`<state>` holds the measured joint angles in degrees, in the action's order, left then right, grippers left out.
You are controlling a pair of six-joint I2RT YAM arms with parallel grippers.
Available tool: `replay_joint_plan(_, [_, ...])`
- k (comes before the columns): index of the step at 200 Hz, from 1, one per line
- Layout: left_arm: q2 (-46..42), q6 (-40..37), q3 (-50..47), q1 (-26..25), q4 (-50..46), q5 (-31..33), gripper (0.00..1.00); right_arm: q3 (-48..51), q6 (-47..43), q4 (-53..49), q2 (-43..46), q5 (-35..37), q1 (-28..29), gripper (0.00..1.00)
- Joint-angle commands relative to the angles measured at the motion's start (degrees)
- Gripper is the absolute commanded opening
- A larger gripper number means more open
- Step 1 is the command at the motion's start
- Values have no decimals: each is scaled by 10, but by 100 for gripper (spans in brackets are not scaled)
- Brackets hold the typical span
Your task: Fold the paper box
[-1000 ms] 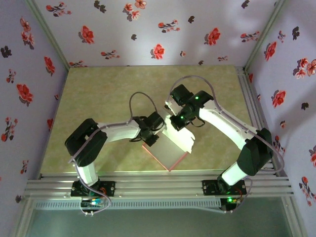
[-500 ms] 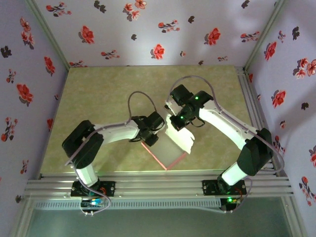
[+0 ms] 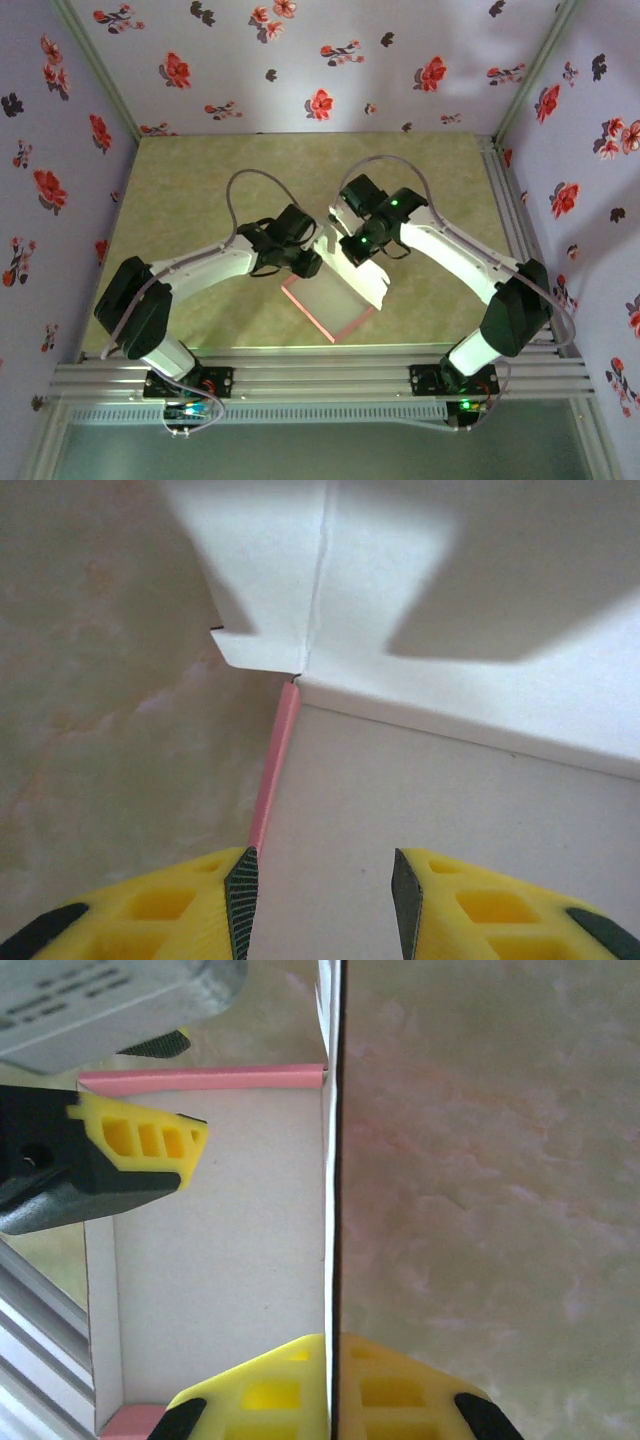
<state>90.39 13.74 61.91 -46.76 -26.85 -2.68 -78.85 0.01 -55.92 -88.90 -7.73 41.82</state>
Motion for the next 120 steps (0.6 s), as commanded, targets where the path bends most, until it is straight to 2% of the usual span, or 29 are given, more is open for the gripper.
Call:
replay_joint_plan(1, [-12, 27, -17, 19, 10, -32, 41, 10, 1, 11, 6, 57, 21, 5])
replay_joint_plan(33, [1, 42, -41, 46, 31, -71, 29, 20, 2, 39, 14, 111, 47, 3])
replay_joint_plan(47, [6, 44, -49, 53, 40, -72, 20, 21, 2, 45, 16, 114, 53, 3])
replay_joint_plan(66, [13, 46, -60, 64, 52, -73, 14, 22, 2, 47, 15, 114, 57, 3])
replay_joint_plan(120, [46, 21, -61, 73, 64, -61, 13, 29, -2, 54, 16, 105, 59, 3])
